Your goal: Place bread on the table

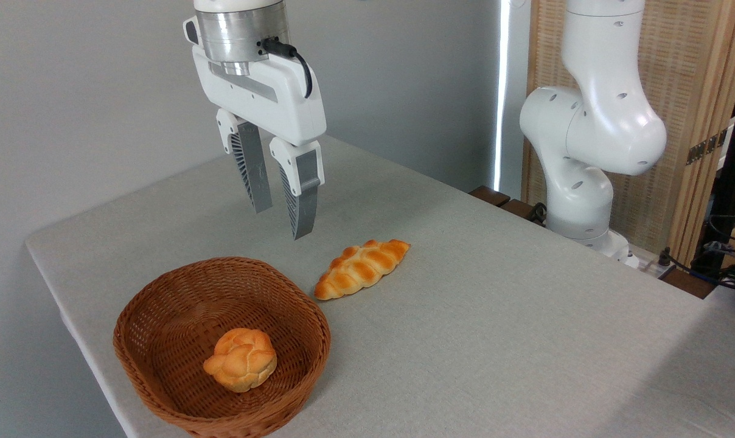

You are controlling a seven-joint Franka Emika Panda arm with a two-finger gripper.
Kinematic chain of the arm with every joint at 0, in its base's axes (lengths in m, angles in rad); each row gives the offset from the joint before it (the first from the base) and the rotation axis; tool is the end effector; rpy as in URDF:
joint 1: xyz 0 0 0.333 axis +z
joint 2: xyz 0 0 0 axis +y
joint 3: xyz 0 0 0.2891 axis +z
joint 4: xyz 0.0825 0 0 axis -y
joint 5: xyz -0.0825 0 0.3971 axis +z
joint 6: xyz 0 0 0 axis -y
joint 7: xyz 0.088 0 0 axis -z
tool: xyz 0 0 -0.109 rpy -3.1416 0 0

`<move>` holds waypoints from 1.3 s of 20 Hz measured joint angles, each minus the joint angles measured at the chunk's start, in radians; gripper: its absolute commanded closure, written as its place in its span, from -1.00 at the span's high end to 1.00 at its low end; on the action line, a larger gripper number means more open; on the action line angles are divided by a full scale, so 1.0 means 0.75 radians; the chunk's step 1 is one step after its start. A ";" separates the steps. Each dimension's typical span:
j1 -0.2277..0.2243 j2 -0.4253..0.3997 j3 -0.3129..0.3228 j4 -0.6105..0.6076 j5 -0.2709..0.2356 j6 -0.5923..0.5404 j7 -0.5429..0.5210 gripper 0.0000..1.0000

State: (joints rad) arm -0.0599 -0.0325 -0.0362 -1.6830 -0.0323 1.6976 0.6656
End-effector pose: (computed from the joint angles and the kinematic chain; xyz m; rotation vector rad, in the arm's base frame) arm 0.5656 -0.0579 0.5705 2.9021 -1.1564 0.0842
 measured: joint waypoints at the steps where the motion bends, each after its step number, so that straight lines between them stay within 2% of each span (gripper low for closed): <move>1: 0.000 0.000 0.000 0.000 0.000 0.000 0.000 1.00; 26: 0.004 -0.001 0.027 0.002 0.000 0.000 0.000 1.00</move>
State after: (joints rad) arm -0.0572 -0.0334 -0.0163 -1.6813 -0.0323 1.6977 0.6656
